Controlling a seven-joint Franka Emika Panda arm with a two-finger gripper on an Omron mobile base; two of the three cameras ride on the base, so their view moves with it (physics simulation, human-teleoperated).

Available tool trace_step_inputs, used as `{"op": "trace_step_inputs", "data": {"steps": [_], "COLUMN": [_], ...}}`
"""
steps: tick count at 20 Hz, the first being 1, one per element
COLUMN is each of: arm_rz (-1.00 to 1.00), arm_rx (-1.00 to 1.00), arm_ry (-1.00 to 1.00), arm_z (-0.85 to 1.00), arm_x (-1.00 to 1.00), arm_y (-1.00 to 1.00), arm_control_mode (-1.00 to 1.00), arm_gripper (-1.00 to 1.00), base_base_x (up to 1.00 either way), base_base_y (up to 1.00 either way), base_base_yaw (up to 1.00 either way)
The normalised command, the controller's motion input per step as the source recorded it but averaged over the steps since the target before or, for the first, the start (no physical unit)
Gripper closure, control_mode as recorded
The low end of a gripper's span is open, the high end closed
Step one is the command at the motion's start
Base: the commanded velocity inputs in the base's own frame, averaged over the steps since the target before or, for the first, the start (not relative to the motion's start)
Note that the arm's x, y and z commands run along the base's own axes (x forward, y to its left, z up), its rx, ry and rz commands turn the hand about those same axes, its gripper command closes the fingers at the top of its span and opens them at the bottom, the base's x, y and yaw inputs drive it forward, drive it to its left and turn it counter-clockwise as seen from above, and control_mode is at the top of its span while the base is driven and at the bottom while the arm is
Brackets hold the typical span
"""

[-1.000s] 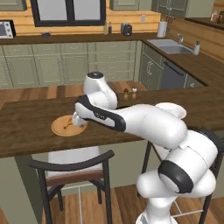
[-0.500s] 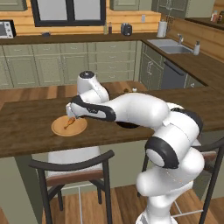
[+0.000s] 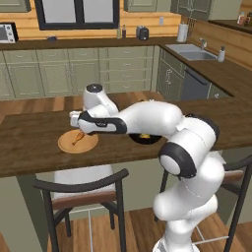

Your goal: Pick the chicken drumstick and squash from their plates and place them in the bowl. Then put the bowl in the fridge.

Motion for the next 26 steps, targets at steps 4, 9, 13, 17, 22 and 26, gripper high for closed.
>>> {"op": "trace_step_inputs", "data": {"steps": [4,9,13,17,22,26], "arm_rz": [-0.25,-0.14,-0.04,-0.02,-0.01,-0.03], "arm_rx": [0.04,0.07,0.06,0.0,-0.01,0.0], "arm_ry": [0.04,0.2,0.19,0.16,0.07,0.01], "arm_z": [-0.23,-0.29,-0.18,-0.08,-0.24,-0.36], "arm_x": [0.49,0.71,0.67,0.58,0.23,0.22], "arm_y": [0.0,0.0,0.11,0.13,0.4,0.32], "arm_control_mode": [-1.0,-1.0,-1.0,-1.0,-1.0,-1.0], "arm_gripper": [-1.0,-1.0,-1.0,-1.0,-1.0,-1.0], "base_base_x": [0.0,0.0,0.0,0.0,0.0,0.0], "base_base_y": [0.0,0.0,0.0,0.0,0.0,0.0], "base_base_yaw": [0.0,0.0,0.0,0.0,0.0,0.0]}}
